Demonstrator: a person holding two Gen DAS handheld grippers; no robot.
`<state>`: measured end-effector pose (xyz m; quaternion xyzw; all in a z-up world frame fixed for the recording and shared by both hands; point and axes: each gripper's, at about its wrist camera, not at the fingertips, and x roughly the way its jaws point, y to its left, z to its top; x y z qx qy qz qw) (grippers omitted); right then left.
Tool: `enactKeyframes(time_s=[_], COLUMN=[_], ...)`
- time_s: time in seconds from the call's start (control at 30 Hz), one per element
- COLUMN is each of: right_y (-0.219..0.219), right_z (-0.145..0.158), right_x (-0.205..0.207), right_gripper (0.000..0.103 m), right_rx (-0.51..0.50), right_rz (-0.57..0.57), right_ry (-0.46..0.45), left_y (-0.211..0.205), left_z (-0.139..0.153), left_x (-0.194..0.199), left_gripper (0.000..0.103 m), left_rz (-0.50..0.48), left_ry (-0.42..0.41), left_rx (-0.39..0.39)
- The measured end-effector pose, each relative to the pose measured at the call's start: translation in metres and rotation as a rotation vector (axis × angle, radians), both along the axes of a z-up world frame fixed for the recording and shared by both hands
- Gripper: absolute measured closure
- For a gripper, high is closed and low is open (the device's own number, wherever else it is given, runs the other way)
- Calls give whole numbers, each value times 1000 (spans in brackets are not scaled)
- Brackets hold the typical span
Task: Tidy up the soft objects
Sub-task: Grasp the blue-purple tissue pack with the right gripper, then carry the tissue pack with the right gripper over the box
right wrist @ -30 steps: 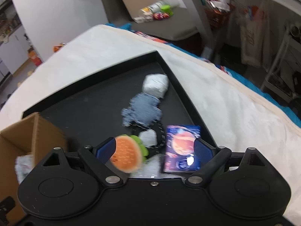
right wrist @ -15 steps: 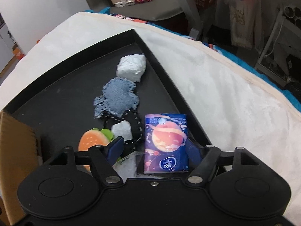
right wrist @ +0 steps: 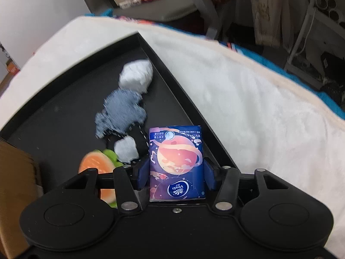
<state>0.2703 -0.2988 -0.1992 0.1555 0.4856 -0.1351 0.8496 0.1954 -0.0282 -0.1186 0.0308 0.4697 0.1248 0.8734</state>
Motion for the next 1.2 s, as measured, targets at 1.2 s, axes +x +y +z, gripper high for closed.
enactKeyframes(time_s=[1.2], right_y=[61], right_z=[84], right_x=[-20], right_gripper=[53], right_rx=[211], right_rz=[376], right_ry=[-310], left_y=[34], left_z=[4], left_x=[-5], left_gripper=[26], left_rz=[64], left_ry=[-34], left_rx=[-51])
